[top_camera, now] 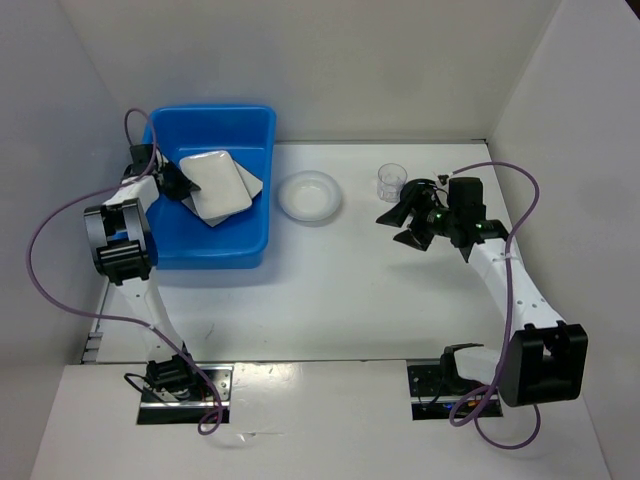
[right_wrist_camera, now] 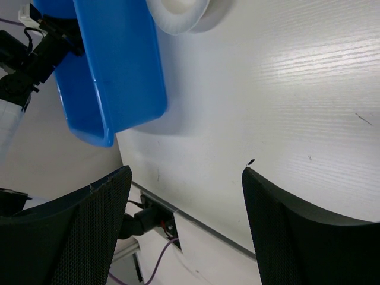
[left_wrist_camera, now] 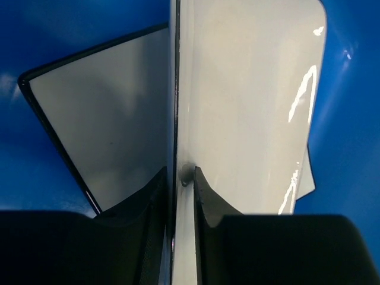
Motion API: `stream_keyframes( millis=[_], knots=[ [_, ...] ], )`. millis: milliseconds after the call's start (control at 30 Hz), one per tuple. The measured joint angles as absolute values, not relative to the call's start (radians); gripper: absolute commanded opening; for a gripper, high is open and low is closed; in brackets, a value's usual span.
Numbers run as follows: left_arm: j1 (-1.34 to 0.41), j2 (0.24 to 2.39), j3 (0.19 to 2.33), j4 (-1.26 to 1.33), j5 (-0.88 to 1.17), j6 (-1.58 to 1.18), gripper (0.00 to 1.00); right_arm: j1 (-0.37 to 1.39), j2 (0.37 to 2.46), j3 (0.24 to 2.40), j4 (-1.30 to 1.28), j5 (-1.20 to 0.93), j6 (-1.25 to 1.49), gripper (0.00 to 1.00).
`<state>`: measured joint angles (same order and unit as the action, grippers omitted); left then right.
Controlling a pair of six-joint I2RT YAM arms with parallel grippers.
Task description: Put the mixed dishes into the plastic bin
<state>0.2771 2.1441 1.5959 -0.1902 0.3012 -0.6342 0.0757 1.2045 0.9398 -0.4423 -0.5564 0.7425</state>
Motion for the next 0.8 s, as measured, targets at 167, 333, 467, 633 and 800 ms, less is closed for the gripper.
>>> stream_keyframes(
  millis=[167, 333, 467, 633, 800],
  knots=[
    [0.276, 2.159, 1.596, -0.199, 0.281, -0.625, 0.33, 0.073, 1.216, 0.940, -0.443, -0.555, 0.743, 0.80],
    [0.273, 2.164, 1.599, -0.221, 0.263, -0.629, 0.39, 0.072, 1.216, 0.940, -0.443, -0.555, 0.743, 0.80],
    [0.269, 2.165, 1.629, -0.268, 0.222, -0.616, 0.59, 0.072, 1.217, 0.940, -0.443, -0.555, 0.743, 0.80],
    [0.268, 2.145, 1.665, -0.314, 0.110, -0.577, 0.75, 0.101, 1.256, 0.941, -0.443, -0.533, 0.739, 0.82],
    [0.258, 2.050, 1.692, -0.374, 0.025, -0.546, 0.82, 0.209, 1.339, 0.960, -0.450, -0.490, 0.738, 0.82]
  ],
)
